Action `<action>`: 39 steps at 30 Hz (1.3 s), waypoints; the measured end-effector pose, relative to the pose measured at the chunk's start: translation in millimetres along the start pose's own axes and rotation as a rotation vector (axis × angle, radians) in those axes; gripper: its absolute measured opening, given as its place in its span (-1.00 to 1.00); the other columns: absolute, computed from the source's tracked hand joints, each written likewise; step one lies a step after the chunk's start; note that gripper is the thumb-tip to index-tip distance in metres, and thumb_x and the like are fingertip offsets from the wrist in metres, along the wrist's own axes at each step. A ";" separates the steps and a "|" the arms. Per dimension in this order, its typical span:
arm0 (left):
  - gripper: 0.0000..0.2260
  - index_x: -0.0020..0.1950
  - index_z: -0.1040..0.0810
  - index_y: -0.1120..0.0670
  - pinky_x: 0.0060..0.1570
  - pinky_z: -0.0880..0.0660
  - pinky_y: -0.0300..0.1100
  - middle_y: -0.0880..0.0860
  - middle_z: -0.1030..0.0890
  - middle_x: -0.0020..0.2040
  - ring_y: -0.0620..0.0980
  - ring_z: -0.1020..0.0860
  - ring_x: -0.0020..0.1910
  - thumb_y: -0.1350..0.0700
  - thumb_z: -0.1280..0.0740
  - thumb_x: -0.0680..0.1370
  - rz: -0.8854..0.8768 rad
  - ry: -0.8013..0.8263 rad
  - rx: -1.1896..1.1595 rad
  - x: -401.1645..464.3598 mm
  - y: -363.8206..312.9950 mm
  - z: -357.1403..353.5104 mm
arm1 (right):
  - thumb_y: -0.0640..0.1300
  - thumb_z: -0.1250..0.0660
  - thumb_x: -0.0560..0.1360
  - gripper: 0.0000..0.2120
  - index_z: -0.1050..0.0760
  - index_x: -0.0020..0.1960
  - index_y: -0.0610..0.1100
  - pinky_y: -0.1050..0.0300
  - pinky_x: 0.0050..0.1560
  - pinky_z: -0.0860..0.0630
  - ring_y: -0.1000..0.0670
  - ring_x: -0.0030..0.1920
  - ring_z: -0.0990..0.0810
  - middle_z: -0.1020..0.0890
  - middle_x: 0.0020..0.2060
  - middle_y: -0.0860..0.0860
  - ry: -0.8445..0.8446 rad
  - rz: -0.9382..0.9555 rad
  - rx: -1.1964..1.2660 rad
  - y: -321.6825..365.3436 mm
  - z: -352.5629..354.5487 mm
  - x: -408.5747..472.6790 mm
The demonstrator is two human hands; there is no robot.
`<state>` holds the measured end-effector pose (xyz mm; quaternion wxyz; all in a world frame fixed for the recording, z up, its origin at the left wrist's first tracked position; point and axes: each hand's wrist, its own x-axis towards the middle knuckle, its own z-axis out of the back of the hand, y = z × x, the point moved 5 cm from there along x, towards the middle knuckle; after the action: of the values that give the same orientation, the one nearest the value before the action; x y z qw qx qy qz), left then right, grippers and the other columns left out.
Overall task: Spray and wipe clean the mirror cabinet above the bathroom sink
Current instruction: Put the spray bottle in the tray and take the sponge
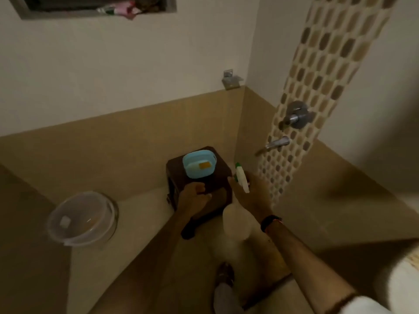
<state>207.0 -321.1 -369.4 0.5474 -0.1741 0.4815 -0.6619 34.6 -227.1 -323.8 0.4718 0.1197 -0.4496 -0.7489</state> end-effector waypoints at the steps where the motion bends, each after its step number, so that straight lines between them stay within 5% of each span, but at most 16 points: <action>1: -0.55 0.37 -0.46 0.11 0.27 -0.48 0.04 0.06 -0.54 0.29 0.09 -0.51 0.27 0.10 -0.46 0.51 0.021 -0.011 -0.010 13.2 6.9 4.0 | 0.23 -0.36 0.47 -0.77 -0.50 -0.13 0.09 0.20 -0.41 -0.44 0.15 -0.37 -0.53 -0.52 -0.40 0.15 0.004 0.020 0.015 -3.7 -13.9 10.1; 4: -0.53 0.39 -0.44 0.14 0.22 -0.52 0.02 0.06 -0.55 0.28 0.08 -0.54 0.23 0.11 -0.45 0.52 0.075 -0.031 -0.030 54.7 27.7 11.9 | 0.25 -0.36 0.47 -0.67 -0.46 -0.22 0.01 0.09 -0.50 -0.41 0.10 -0.47 -0.47 -0.47 -0.48 0.08 0.026 0.059 0.016 -21.1 -57.2 45.5; 8: -0.52 0.39 -0.45 0.18 0.18 -0.54 -0.04 0.08 -0.55 0.28 0.05 -0.56 0.22 0.13 -0.46 0.51 0.136 -0.056 -0.051 126.4 51.6 20.9 | 0.24 -0.38 0.46 -0.65 -0.43 -0.24 -0.02 0.28 -0.48 -0.27 0.12 -0.48 -0.45 -0.46 -0.48 0.09 0.098 0.046 -0.012 -45.7 -117.2 105.0; 11: -0.55 0.36 -0.48 0.16 0.21 -0.54 -0.01 0.08 -0.58 0.26 0.04 -0.57 0.21 0.14 -0.47 0.50 0.236 -0.078 -0.114 181.7 67.8 26.6 | 0.24 -0.40 0.45 -0.67 -0.52 -0.07 -0.02 0.35 -0.41 -0.29 0.18 -0.43 -0.48 -0.51 -0.41 0.14 0.187 0.006 -0.039 -61.0 -159.5 154.4; 15: -0.58 0.33 -0.49 0.15 0.19 -0.54 0.08 0.08 -0.59 0.22 0.08 -0.57 0.19 0.12 -0.47 0.50 0.317 -0.087 -0.170 233.9 83.0 32.1 | 0.25 -0.41 0.44 -0.51 -0.54 0.15 -0.11 0.11 -0.29 -0.56 0.05 -0.24 -0.62 -0.63 -0.24 0.08 0.216 -0.028 -0.063 -71.9 -195.6 202.8; 22: -0.60 0.31 -0.49 0.11 0.21 -0.53 0.03 0.02 -0.58 0.19 0.02 -0.54 0.19 0.10 -0.46 0.50 0.372 -0.022 -0.143 329.0 112.3 34.7 | 0.20 -0.43 0.44 -0.57 -0.54 0.01 -0.17 -0.02 -0.31 -0.55 -0.03 -0.32 -0.58 -0.61 -0.29 -0.03 0.220 -0.019 -0.094 -86.7 -259.4 274.9; 27: -0.79 0.12 -0.57 0.06 0.14 -0.56 -0.05 -0.16 -0.55 -0.10 -0.07 -0.56 0.01 0.14 -0.45 0.51 0.395 0.083 -0.112 392.9 143.8 29.5 | 0.18 -0.44 0.44 -0.60 -0.55 0.06 -0.12 0.13 -0.30 -0.52 0.07 -0.31 -0.57 -0.62 -0.26 0.03 0.176 -0.068 -0.077 -94.9 -303.0 319.7; 36: -0.55 0.32 -0.46 0.15 0.26 -0.49 0.09 0.09 -0.54 0.23 0.11 -0.52 0.24 0.12 -0.48 0.47 0.504 0.188 -0.164 478.4 200.6 23.3 | 0.07 -0.41 0.51 -0.76 -0.50 0.11 0.00 0.24 -0.25 -0.46 0.13 -0.22 -0.54 -0.55 -0.19 0.13 0.140 -0.149 -0.120 -125.8 -384.5 357.2; 39: -0.44 0.40 -0.40 0.19 0.29 -0.47 0.10 0.12 -0.53 0.29 0.12 -0.50 0.28 0.13 -0.50 0.46 0.547 0.204 -0.199 491.1 214.4 15.3 | 0.13 -0.29 0.57 -0.65 -0.50 0.19 -0.12 0.09 -0.27 -0.48 0.06 -0.17 -0.55 -0.57 -0.14 0.05 0.225 -0.252 -0.163 -155.2 -412.1 349.9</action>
<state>171.1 -752.7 -685.4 0.6342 -0.0233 0.6256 -0.4537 6.3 -719.7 -593.8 0.4298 0.2197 -0.3133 -0.8178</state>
